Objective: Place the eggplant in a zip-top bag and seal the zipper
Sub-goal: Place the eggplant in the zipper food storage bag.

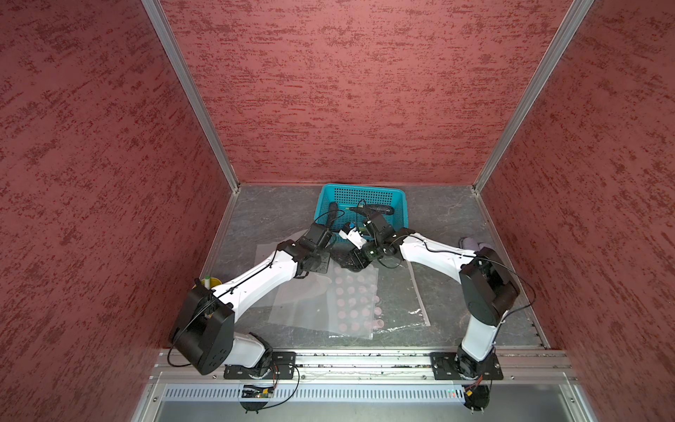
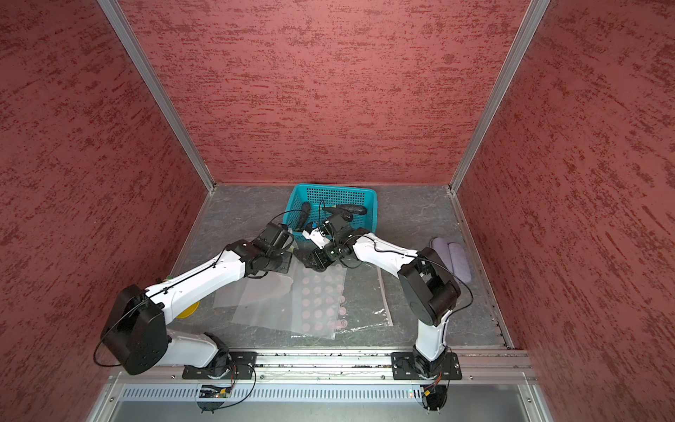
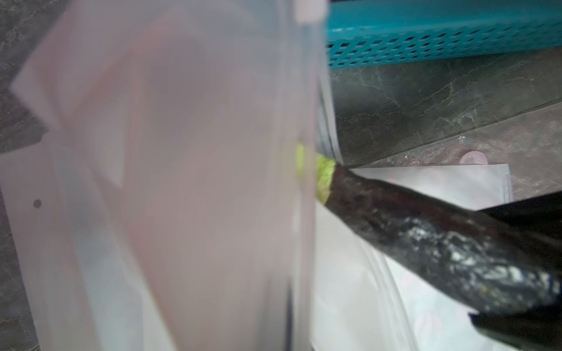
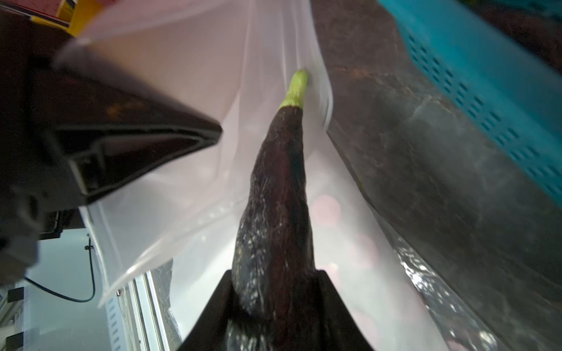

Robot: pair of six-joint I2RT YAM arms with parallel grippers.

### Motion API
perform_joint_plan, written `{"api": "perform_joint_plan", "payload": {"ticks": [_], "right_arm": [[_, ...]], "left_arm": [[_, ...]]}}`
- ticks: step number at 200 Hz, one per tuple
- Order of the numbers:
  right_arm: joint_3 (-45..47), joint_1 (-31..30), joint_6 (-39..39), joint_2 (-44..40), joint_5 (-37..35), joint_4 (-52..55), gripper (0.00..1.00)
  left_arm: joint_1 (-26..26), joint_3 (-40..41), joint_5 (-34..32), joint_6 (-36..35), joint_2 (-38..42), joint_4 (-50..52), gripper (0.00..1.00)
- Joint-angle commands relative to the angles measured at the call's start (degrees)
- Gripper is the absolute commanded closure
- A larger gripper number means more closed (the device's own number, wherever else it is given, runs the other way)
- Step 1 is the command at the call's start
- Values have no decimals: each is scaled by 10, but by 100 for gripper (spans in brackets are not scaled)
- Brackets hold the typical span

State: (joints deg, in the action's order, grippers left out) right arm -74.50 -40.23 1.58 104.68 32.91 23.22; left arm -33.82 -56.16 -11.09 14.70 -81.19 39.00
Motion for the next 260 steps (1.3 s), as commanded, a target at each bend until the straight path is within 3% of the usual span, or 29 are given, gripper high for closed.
{"api": "perform_joint_plan", "payload": {"ticks": [1,71,120,211,237,260], "right_arm": [[-29,-25,10,16,28,-17,80],[-38,-41,-7,65,19,31,79],[-59,-41,67,88,8,-12,77],[-58,-41,170,87,65,-113,76],[-62,-41,202,93,60,-148,66],[-53,-40,221,79,34,-172,44]], "left_arm": [[-9,-17,-14,8,-15,5,100],[-14,-7,-31,-2,8,3,100],[-32,10,-19,3,32,-16,100],[-40,46,-10,15,40,-42,100],[-37,60,16,34,62,-61,100],[-10,75,49,57,71,-69,100]]}}
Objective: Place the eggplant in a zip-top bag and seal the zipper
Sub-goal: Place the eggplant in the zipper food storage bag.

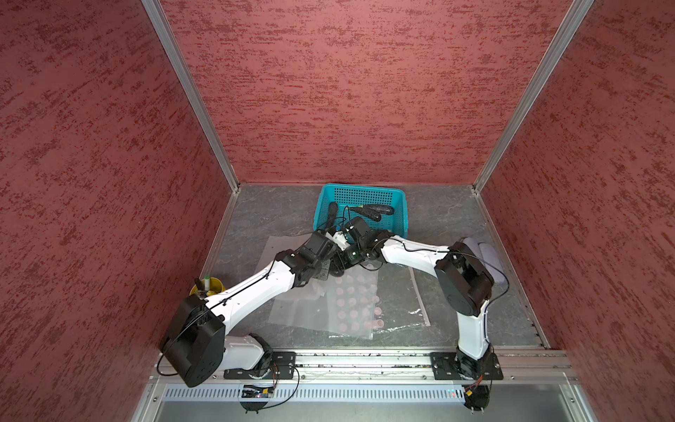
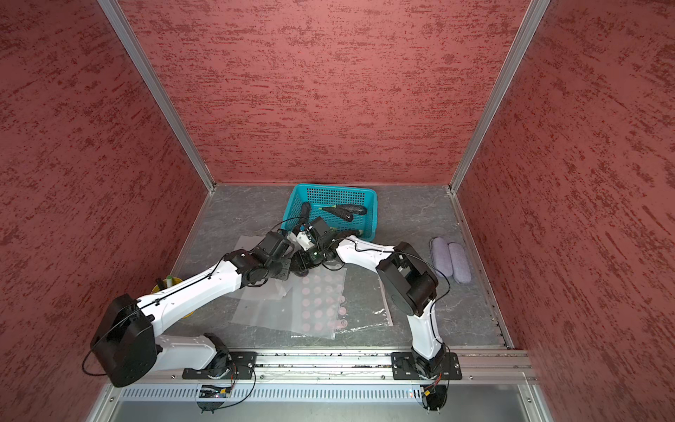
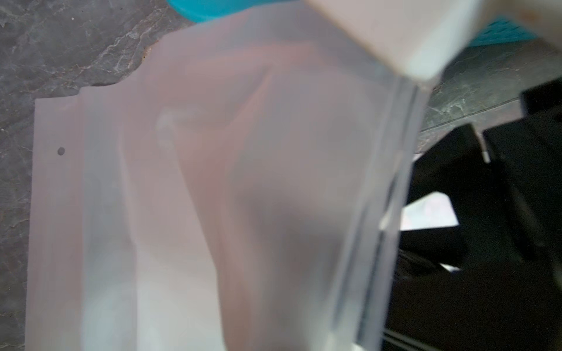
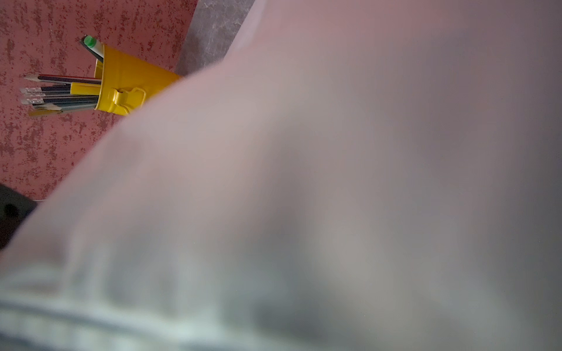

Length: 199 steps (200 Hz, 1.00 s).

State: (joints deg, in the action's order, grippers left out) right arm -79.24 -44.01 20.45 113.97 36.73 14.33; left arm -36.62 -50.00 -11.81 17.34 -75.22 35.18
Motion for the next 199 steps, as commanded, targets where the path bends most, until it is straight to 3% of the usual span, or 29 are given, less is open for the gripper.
{"api": "perform_joint_plan", "payload": {"ticks": [1,27,94,109,147,199], "right_arm": [[-5,-3,33,-15,-6,-85,43],[24,-1,42,-38,-23,-107,35],[71,8,16,-86,-54,-102,30],[74,9,5,-89,-56,-89,34],[97,8,11,-90,-42,-102,53],[88,-2,27,-69,-38,-122,67]], "left_arm": [[20,15,57,31,11,-31,100],[49,25,79,42,12,-26,100],[83,23,102,37,15,-21,100],[88,23,106,35,17,-21,100],[91,17,109,31,16,-19,100],[91,4,106,33,17,-5,100]]}}
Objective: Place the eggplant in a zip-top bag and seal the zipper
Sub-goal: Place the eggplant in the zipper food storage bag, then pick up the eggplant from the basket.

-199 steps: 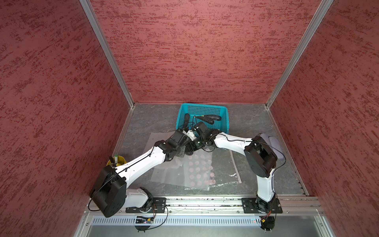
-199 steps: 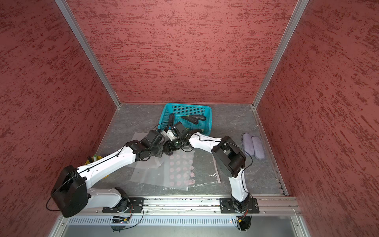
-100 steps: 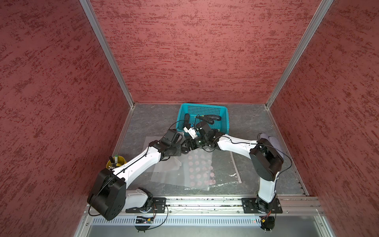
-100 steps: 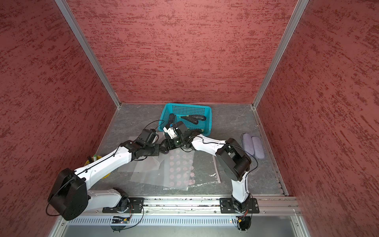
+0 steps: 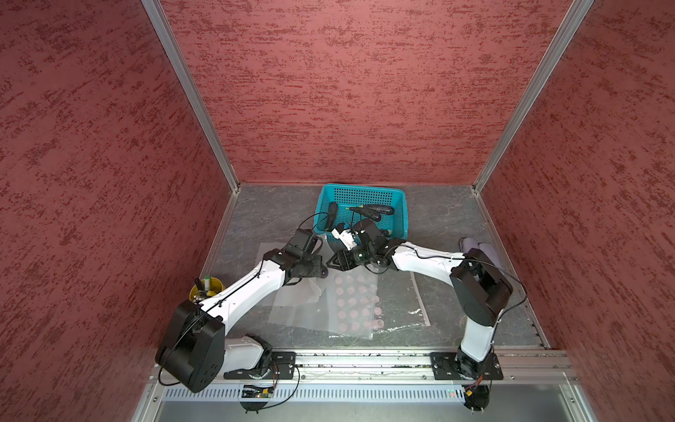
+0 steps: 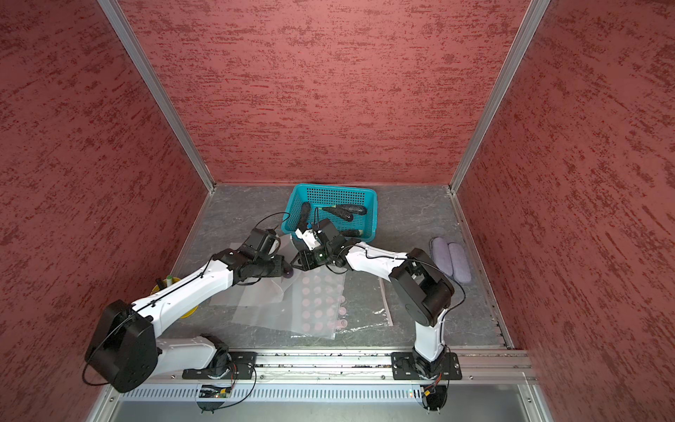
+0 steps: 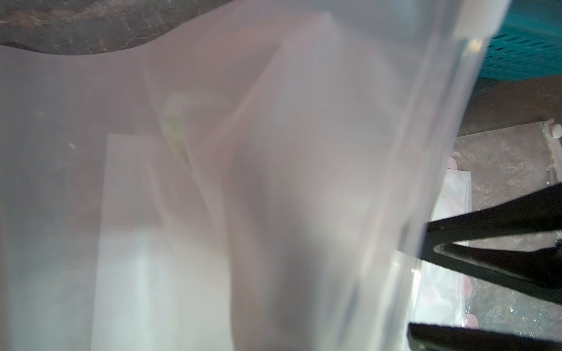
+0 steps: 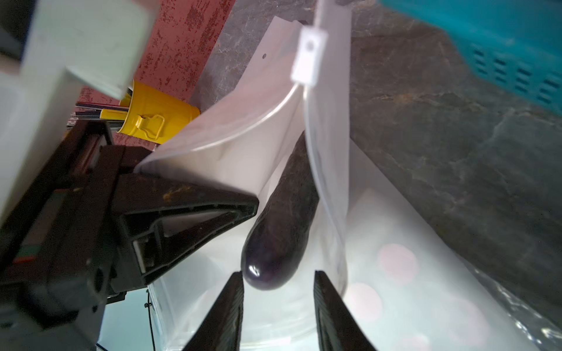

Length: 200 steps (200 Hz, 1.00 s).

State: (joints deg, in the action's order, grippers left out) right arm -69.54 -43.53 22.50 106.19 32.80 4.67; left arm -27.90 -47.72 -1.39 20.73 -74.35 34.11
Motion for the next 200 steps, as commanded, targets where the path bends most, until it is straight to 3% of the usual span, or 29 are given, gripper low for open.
{"api": "perform_joint_plan", "payload": {"ticks": [1,63,129,167,200], "right_arm": [[-9,-7,7,10,2,-25,67],[-30,-18,9,21,-4,-31,70],[-84,17,-69,-14,-38,52,56],[-137,54,-151,-20,-110,125,42],[-180,102,-193,-7,-148,154,41]], "left_arm": [[4,-19,1,0,9,6,100],[8,-48,-1,3,16,35,100],[48,-66,38,-9,36,59,100],[61,-77,61,-22,39,64,100],[70,-76,74,-30,35,55,100]]}}
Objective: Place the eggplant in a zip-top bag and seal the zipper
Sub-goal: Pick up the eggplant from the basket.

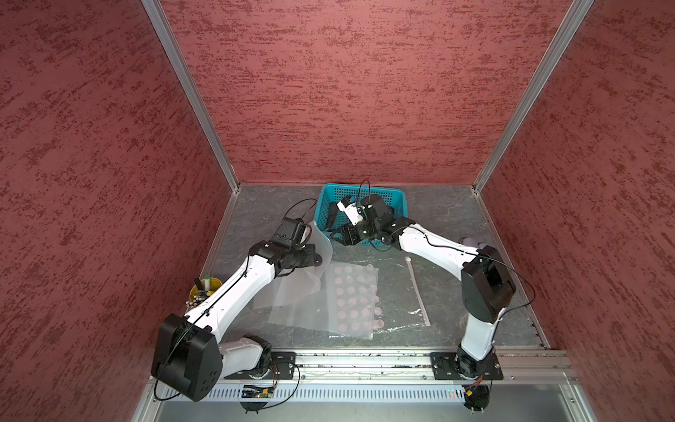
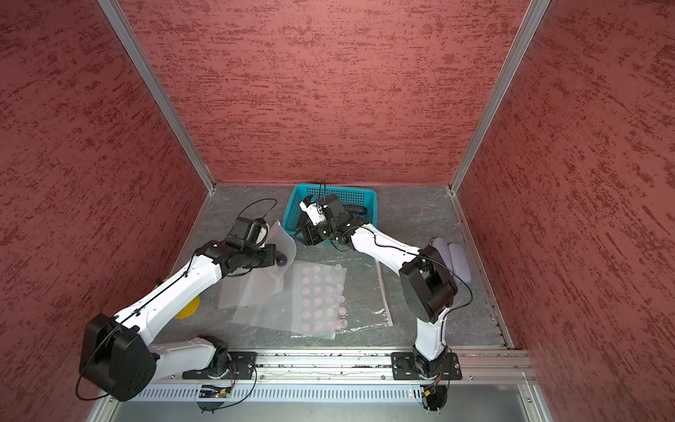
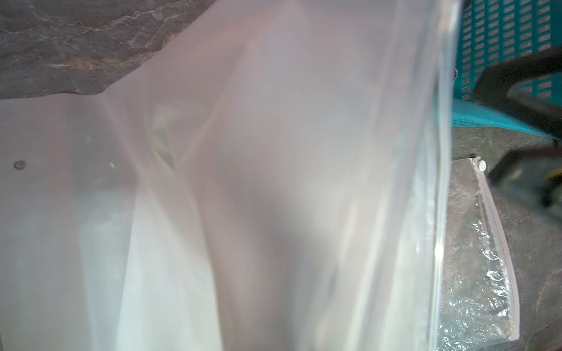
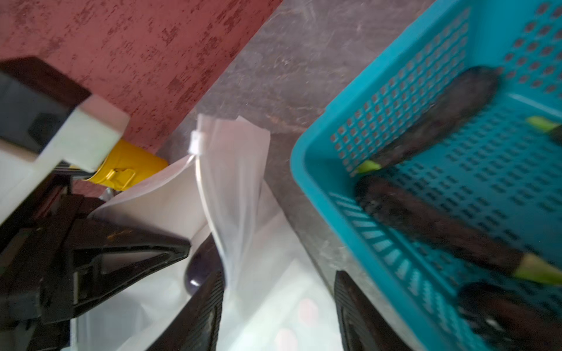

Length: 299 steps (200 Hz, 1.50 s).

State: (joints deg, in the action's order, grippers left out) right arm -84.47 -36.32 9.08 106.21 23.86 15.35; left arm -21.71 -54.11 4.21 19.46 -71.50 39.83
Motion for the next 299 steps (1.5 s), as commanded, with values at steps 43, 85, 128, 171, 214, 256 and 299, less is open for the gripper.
{"api": "perform_joint_plan", "payload": {"ticks": [43,85,128,171,214,256,299], "right_arm": [[-107,73,-130,41,-95,101,34],[-194,107,-159,121,-108,151,27],[-242,135,-183,180,-178,174,19],[-259,160,-187,221,-221,181,12],[-283,176,-178,256,-190,180,13],[-298,180,-162,279,-151,183,22],[-281,179,-154,269,-136,173,34]], "left_arm": [[14,-10,24,-29,-8,-7,100],[21,-10,31,-35,-16,-14,100],[30,-10,39,-36,-20,-20,100],[33,-12,42,-37,-30,-21,100],[33,-15,46,-37,-39,-27,100],[33,-17,51,-35,-51,-30,100],[34,-15,53,-34,-53,-34,100]]}}
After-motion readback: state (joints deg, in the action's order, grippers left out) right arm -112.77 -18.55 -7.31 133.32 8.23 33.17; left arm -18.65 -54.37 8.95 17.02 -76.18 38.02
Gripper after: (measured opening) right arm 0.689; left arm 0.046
